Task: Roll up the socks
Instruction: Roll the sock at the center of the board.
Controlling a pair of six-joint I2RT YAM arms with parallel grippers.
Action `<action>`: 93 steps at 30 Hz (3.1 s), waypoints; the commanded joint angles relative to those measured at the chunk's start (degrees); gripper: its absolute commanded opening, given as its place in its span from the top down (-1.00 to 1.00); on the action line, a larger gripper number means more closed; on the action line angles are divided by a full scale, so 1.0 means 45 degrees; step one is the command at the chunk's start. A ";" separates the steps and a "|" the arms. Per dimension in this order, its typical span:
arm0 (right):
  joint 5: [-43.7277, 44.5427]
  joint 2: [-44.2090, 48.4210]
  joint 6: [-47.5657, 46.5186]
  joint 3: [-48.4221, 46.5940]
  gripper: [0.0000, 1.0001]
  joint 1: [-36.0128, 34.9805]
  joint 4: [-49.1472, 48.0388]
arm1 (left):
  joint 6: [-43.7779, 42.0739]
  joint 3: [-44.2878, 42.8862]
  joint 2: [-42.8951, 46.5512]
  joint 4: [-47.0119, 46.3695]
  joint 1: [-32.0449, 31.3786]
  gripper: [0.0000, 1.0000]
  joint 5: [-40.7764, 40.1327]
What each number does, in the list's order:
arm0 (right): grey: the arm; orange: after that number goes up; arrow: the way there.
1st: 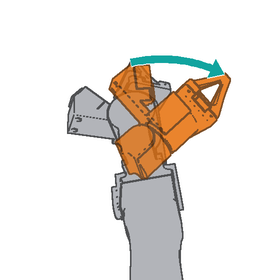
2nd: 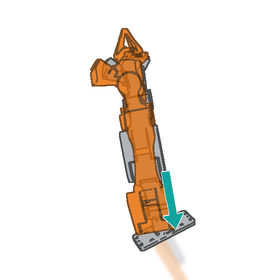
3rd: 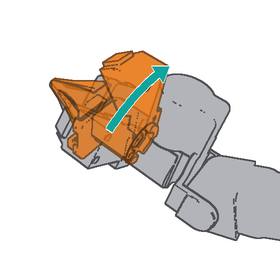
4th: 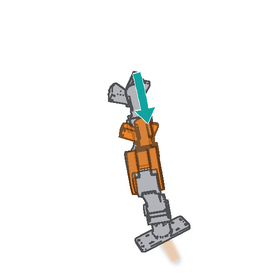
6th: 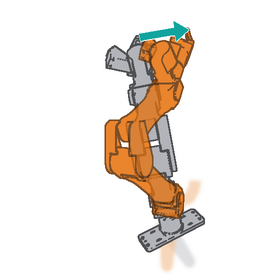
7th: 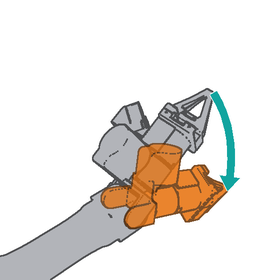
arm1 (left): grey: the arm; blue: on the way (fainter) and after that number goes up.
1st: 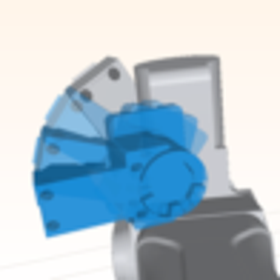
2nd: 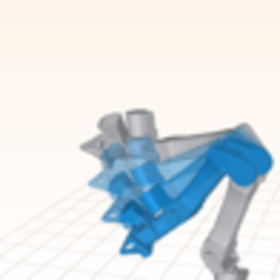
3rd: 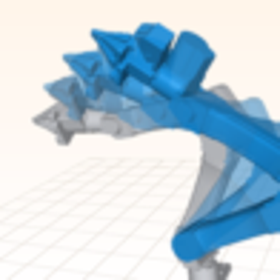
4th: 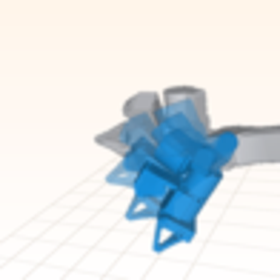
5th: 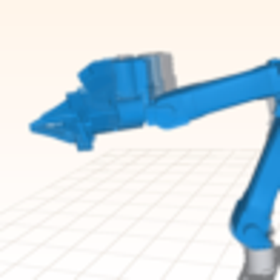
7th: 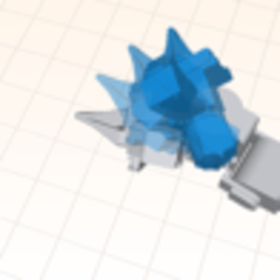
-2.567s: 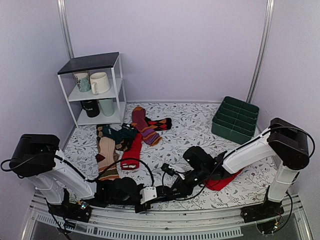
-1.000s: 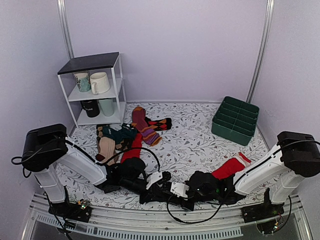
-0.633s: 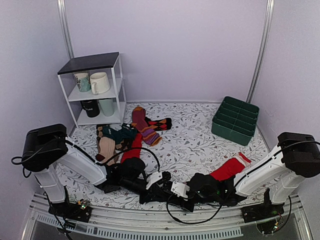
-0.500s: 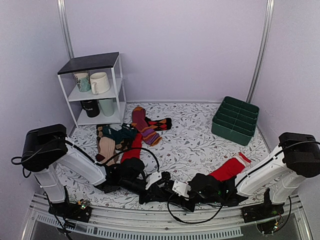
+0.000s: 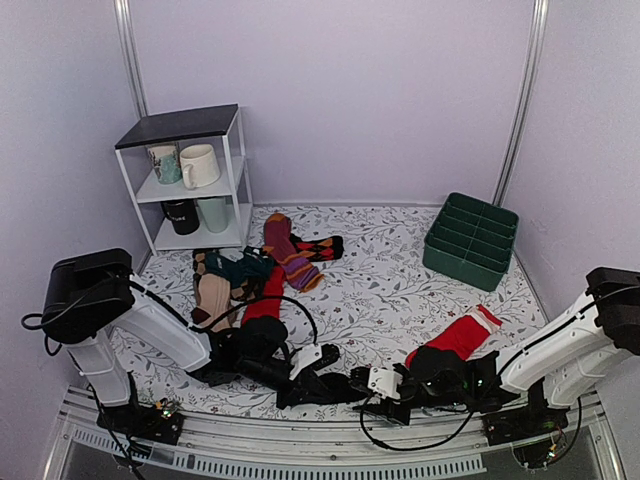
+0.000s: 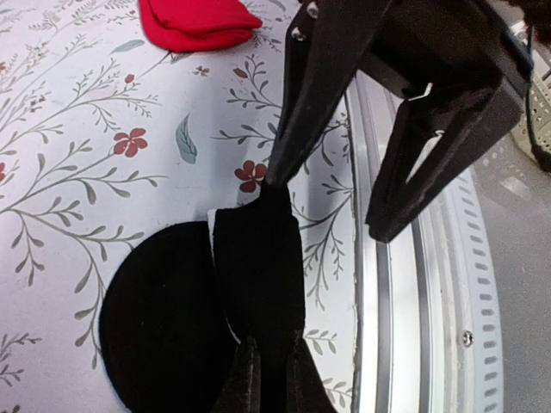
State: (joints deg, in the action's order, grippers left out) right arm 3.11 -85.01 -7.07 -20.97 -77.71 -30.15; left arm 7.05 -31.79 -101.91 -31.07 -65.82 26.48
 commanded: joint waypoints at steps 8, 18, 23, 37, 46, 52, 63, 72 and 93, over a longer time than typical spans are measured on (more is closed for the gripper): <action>-0.1758 -0.1556 -0.1040 -0.0313 0.08 0.0833 -0.2060 | -0.0120 0.0545 -0.0634 0.2642 -0.0013 1.00 0.0104; -0.2529 -0.1951 -0.1486 -0.0776 0.08 0.1298 -0.1762 | -0.0170 0.0528 -0.0743 0.2562 -0.0015 1.00 0.0180; -0.3274 -0.2352 -0.1718 -0.1286 0.09 0.1322 -0.0981 | -0.0180 0.0597 -0.0714 0.2484 -0.0004 1.00 0.0172; -0.2895 -0.2886 -0.0564 -0.1541 0.21 0.1365 0.0872 | -0.0177 0.0737 -0.0674 0.2256 0.0008 1.00 0.0246; -0.2577 -0.3440 0.0391 -0.2197 0.80 0.1385 0.2011 | -0.0243 0.0833 -0.0502 0.2110 0.0005 1.00 -0.0161; -0.3239 -0.3204 0.1470 -0.2482 0.82 0.1499 0.3027 | -0.0680 0.1612 0.1805 0.1852 -0.0407 0.48 -0.3177; -0.7238 -0.4093 0.4649 -0.4345 0.81 0.3368 0.6405 | -0.2911 0.3496 0.6085 0.0689 -0.2836 0.54 -0.7102; -0.9158 -0.5233 0.6063 -0.5563 0.79 0.4203 0.8052 | -0.4919 0.2549 0.3234 -0.1110 -0.3455 0.40 -0.8399; -0.9690 -0.5889 0.5885 -0.5710 0.79 0.4341 0.8093 | -0.6777 0.1918 0.1104 -0.2503 -0.3965 0.15 -0.9158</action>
State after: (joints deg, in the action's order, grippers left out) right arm -43.05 -106.98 19.09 -48.49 -57.82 -1.80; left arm -22.33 -21.65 -95.50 -41.98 -82.65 -15.68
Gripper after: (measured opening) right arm 0.105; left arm 0.385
